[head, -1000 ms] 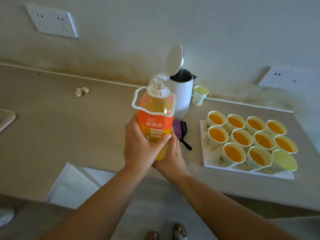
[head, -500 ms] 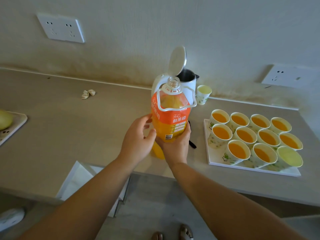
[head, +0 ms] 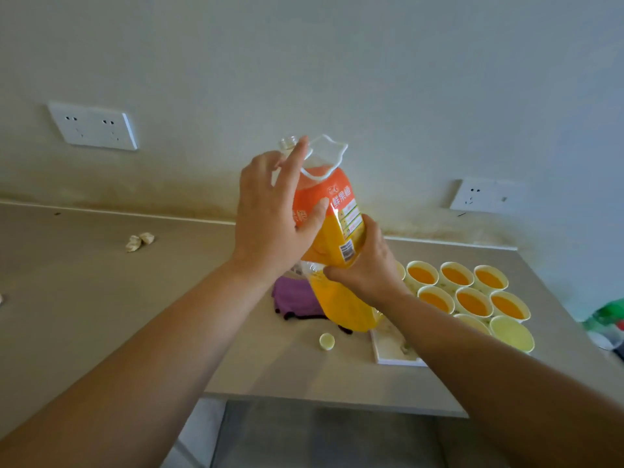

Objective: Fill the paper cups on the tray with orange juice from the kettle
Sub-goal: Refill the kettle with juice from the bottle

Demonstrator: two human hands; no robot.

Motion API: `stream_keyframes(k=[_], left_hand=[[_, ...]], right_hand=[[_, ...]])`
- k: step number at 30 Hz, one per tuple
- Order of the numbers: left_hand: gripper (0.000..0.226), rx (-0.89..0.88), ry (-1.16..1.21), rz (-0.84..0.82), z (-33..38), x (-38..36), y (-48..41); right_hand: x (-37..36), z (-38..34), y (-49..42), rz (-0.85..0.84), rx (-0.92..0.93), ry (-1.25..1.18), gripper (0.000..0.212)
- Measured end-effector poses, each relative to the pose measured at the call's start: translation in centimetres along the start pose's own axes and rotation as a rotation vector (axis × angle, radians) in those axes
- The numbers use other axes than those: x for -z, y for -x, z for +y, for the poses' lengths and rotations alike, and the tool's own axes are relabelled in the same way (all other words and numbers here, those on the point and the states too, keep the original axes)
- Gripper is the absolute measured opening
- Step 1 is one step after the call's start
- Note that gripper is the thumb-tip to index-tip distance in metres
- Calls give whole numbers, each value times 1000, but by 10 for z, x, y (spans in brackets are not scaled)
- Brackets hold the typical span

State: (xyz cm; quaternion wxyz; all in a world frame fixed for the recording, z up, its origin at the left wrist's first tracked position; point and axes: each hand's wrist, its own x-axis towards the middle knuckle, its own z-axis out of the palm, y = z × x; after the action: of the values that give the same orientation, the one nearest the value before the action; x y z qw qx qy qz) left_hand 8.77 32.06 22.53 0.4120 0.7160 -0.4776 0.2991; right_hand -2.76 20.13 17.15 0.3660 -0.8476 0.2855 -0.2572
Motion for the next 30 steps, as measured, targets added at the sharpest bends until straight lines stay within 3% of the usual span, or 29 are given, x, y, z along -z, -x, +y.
stream_keyframes(k=[4,8,18,23,30], left_hand=[[40,-51,-41,99,13,-17,-24],[31,-98,-55,80,23,-51,-42],[38,237,-61,-93,55,-154,-59],[29,395,23,-45,65,-184,-42],[36,451,22,-93,54,-213,-25]], right_hand=[[42,1,-31,-3,90,166,97],[83,18,-67,-58,163,349,101],[161,76,-149,-258,296,814,107],[168,92,-174,-323,339,907,108],[162,103,-198,-382,368,987,110]])
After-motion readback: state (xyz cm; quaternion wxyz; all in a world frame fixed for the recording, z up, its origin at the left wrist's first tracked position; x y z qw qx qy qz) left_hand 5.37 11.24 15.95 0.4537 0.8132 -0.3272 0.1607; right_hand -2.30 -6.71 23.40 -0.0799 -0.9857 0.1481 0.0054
